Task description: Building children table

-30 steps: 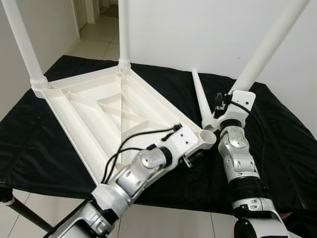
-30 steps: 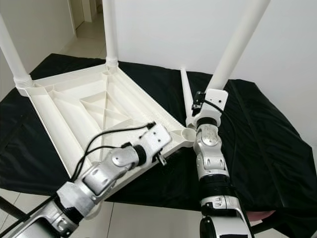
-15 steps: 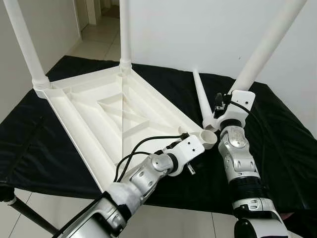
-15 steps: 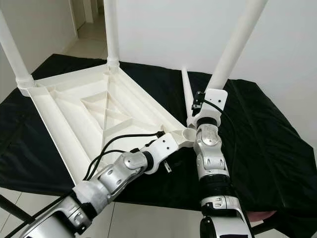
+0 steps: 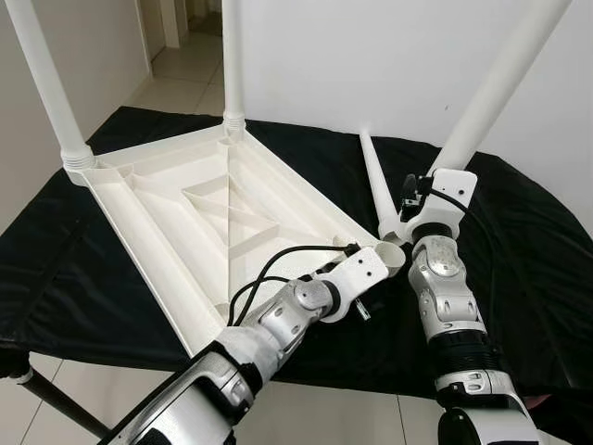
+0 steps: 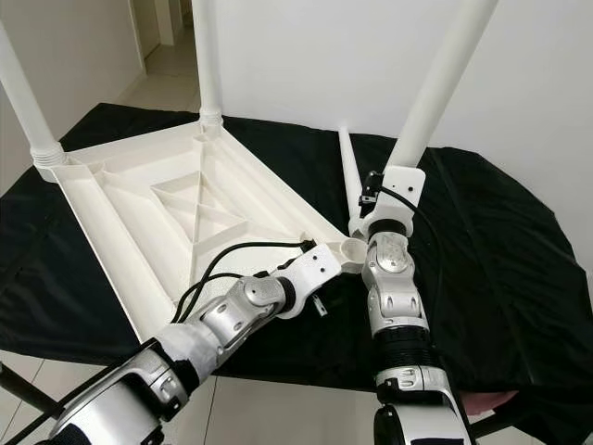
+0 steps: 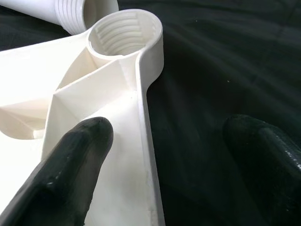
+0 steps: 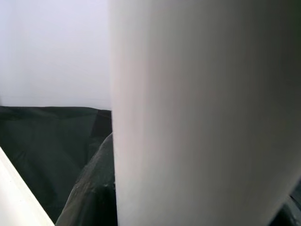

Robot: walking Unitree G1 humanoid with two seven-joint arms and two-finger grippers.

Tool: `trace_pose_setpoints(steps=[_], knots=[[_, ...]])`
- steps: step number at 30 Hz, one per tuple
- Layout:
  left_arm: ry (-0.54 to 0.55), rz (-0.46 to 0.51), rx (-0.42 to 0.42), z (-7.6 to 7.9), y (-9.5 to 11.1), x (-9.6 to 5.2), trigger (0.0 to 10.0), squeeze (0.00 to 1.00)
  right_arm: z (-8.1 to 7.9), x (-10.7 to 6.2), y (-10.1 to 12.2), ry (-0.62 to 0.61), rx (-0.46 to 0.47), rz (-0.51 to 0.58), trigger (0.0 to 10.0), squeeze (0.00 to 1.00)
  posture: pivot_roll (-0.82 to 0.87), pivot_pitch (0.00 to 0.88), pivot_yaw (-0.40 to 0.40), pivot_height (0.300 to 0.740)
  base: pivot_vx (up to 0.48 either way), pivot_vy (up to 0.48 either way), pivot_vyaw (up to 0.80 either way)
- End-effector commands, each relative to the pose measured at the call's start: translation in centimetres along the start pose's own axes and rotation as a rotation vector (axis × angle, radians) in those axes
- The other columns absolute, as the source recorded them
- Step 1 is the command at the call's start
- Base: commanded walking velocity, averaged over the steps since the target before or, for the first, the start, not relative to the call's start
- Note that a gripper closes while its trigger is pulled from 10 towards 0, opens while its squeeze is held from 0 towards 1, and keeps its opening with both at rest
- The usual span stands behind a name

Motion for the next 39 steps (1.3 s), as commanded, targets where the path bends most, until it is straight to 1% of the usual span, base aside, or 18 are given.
trace_pose_setpoints(steps=[1, 2, 3, 7, 8, 9, 10, 11, 16, 17, 18, 19, 20, 24, 25, 26, 36, 39], knots=[[0.038, -0.019, -0.004, -0.6, -0.3, 0.2, 4.9, 0.0, 0.3, 0.0, 0.0, -0.013, -0.002, -0.004, 10.0, 0.0, 0.01, 0.0, -0.05, 0.74, 0.0, 0.0, 0.0], [0.038, -0.019, -0.004, -0.6, -0.3, 0.2, 4.9, 0.0, 0.3, 0.0, 0.0, -0.013, -0.002, -0.004, 10.0, 0.0, 0.01, 0.0, -0.05, 0.74, 0.0, 0.0, 0.0], [0.036, -0.024, -0.006, -0.6, -0.3, 0.3, 2.7, 0.0, 0.3, 0.0, 0.0, -0.014, -0.001, -0.003, 10.0, 0.0, 0.01, 0.0, -0.044, 0.74, 0.0, 0.0, 0.0], [0.037, -0.035, -0.008, -0.7, -0.5, 0.5, 2.2, 0.0, 0.4, 0.1, 0.1, -0.018, -0.002, -0.001, 10.0, 0.0, 0.0, 0.0, -0.042, 0.74, 0.0, 0.0, 0.0], [0.038, -0.049, -0.011, -0.7, -0.7, 0.5, 3.4, 0.0, 0.5, 0.1, 0.2, -0.021, -0.002, -0.001, 10.0, 0.0, 0.0, 0.0, -0.041, 0.74, 0.0, 0.0, 0.0], [0.038, -0.049, -0.011, -0.7, -0.7, 0.5, 3.4, 0.0, 0.5, 0.1, 0.2, -0.021, -0.002, -0.001, 10.0, 0.0, 0.0, 0.0, -0.041, 0.74, 0.0, 0.0, 0.0], [0.043, -0.056, -0.013, -0.8, -0.8, 0.6, 8.3, 0.0, 0.6, 0.1, 0.1, -0.024, -0.004, -0.001, 10.0, 0.0, 0.0, 0.0, -0.041, 0.74, 0.0, 0.0, 0.0], [0.048, -0.066, -0.019, -0.9, -0.9, 0.7, 10.0, 0.0, 0.7, 0.1, 0.1, -0.027, -0.004, -0.001, 10.0, 0.0, 0.0, 0.0, -0.04, 0.74, 0.0, 0.0, 0.0], [0.052, -0.072, -0.022, -1.1, -1.0, 0.7, 10.0, 0.0, 0.8, 0.2, 0.1, -0.03, -0.004, -0.002, 10.0, 0.0, 0.0, 0.0, -0.04, 0.74, 0.0, 0.0, 0.0], [0.049, -0.076, -0.019, -1.2, -1.1, 0.7, 8.8, 0.0, 0.8, 0.2, 0.1, -0.032, -0.003, -0.003, 10.0, 0.0, 0.0, 0.0, -0.04, 0.74, 0.0, 0.0, 0.0], [0.041, -0.077, -0.018, -1.2, -1.2, 0.7, 6.0, 0.0, 0.8, 0.2, 0.2, -0.033, -0.004, -0.003, 10.0, 0.0, 0.0, 0.0, -0.04, 0.74, 0.0, 0.0, 0.0], [0.041, -0.077, -0.018, -1.2, -1.2, 0.7, 6.0, 0.0, 0.8, 0.2, 0.2, -0.033, -0.004, -0.003, 10.0, 0.0, 0.0, 0.0, -0.04, 0.74, 0.0, 0.0, 0.0], [0.032, -0.078, -0.016, -1.1, -1.3, 0.6, 3.3, 0.0, 0.8, 0.2, 0.2, -0.034, -0.004, -0.003, 10.0, 0.0, 0.0, 0.0, -0.04, 0.74, 0.0, 0.0, 0.0], [0.025, -0.079, -0.015, -1.1, -1.3, 0.6, 3.0, 0.0, 0.8, 0.2, 0.2, -0.036, -0.004, -0.003, 10.0, 0.0, 0.0, 0.0, -0.04, 0.74, 0.0, 0.0, 0.0], [0.005, -0.084, -0.01, -0.8, -1.6, 0.6, 2.0, 0.0, 0.9, 0.2, 0.2, -0.037, -0.004, -0.003, 10.0, 0.0, 0.01, 0.0, -0.041, 0.74, 0.0, 0.0, 0.0], [-0.019, -0.089, -0.004, -0.4, -1.9, 0.5, 0.0, 0.0, 0.9, 0.2, 0.2, -0.037, -0.004, -0.004, 10.0, 0.0, 0.01, 0.0, -0.041, 0.74, 0.0, 0.0, 0.0], [-0.152, -0.125, 0.101, 1.0, -3.8, -1.2, 0.0, 0.0, 0.8, 0.4, 0.3, -0.037, -0.004, -0.001, 10.0, 0.0, 0.01, 0.0, -0.046, 0.74, 0.0, 0.0, 0.0], [-0.231, -0.152, 0.157, 1.7, -5.3, -2.8, 0.0, 0.0, 0.8, 0.4, 0.2, -0.035, -0.005, -0.002, 10.0, 0.0, 0.02, 0.0, -0.049, 0.74, 0.0, 0.0, 0.0]])
Point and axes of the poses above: a point about 5 cm out from each wrist's last joint towards the gripper, its own x axis pointing out of the wrist towards the gripper, its own y axis along the axis of the wrist's last joint, z = x × y, the point moved 6 cm from there along x, pointing out of the wrist towards the gripper, and after that the axes turned 7 degrees about -x, right-handed, at the moved point
